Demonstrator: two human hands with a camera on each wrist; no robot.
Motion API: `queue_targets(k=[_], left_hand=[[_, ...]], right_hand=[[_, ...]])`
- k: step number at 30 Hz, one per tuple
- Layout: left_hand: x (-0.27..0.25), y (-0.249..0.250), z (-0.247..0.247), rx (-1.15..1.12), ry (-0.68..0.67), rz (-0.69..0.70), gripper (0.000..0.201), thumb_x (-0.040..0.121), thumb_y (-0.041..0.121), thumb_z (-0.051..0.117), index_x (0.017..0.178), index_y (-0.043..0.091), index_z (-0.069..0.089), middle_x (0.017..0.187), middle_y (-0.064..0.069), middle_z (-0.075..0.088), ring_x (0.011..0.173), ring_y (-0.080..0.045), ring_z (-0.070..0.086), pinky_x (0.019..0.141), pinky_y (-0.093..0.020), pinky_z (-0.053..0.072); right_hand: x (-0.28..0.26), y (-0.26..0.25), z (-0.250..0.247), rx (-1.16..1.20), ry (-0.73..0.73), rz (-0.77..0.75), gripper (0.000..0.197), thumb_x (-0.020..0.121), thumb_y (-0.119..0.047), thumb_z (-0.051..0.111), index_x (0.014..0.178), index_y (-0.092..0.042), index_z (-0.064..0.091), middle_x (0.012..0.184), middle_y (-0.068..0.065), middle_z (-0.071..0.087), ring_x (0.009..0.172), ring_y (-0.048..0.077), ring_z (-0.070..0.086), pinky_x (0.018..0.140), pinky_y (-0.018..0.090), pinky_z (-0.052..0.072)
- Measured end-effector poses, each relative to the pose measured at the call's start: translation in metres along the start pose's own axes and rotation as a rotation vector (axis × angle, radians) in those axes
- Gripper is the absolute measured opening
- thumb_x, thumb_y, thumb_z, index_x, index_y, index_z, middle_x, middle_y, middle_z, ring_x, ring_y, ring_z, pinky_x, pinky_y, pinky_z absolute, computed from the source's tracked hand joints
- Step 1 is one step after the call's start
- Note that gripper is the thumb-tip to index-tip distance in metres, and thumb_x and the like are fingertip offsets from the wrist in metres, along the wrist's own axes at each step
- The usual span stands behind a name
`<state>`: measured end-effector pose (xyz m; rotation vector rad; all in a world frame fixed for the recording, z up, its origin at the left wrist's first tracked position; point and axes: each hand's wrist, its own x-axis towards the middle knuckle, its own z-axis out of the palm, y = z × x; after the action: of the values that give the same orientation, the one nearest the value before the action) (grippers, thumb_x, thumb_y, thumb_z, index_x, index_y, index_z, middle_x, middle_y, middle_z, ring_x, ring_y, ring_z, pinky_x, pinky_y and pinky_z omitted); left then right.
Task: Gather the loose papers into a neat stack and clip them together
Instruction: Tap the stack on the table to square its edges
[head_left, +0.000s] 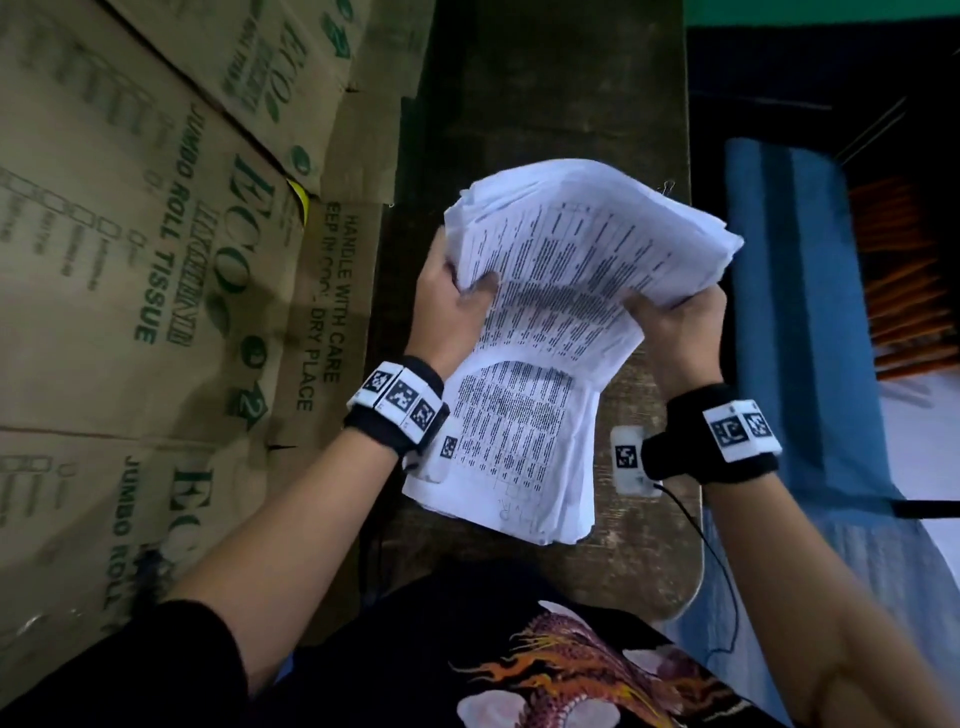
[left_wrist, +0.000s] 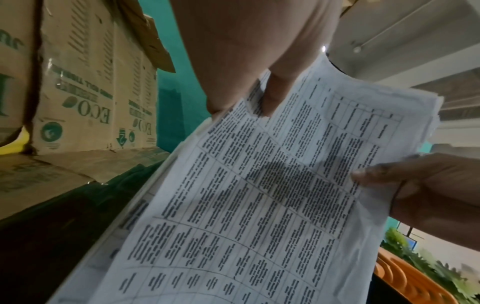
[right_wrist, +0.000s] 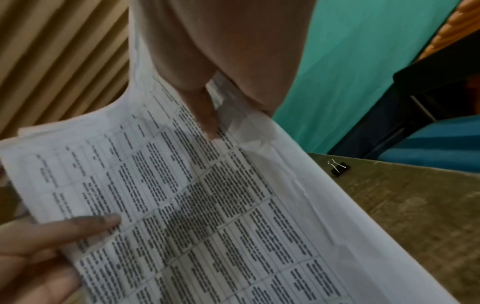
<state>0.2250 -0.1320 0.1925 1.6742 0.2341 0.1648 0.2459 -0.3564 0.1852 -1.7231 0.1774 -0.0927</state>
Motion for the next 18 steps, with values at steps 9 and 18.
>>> queue_targets(k=[9,18], left_hand=[[0.004,-0.024,-0.018,0.027,-0.125,-0.069,0.052,0.078,-0.01,0.061,0.125,0.009,0.046,0.11,0.0,0.062,0.104,0.0,0.06,0.093,-0.024,0.052],[0.001,-0.037,-0.002,-0.016,-0.096,-0.13,0.044,0.088,-0.002,0.059,0.13,0.003,0.046,0.114,0.006,0.061,0.108,0.001,0.059,0.092,-0.015,0.047]], right_hand=[[-0.005,0.069,-0.014,-0.022,-0.18,0.214,0.061,0.069,0.02,0.057,0.123,-0.007,0.05,0.116,0.011,0.063,0.106,0.019,0.063,0.093,0.041,0.051],[-0.01,0.085,0.024,-0.154,-0.055,0.222,0.041,0.08,0.014,0.061,0.119,0.005,0.055,0.116,0.013,0.065,0.106,0.025,0.064,0.093,0.042,0.053]])
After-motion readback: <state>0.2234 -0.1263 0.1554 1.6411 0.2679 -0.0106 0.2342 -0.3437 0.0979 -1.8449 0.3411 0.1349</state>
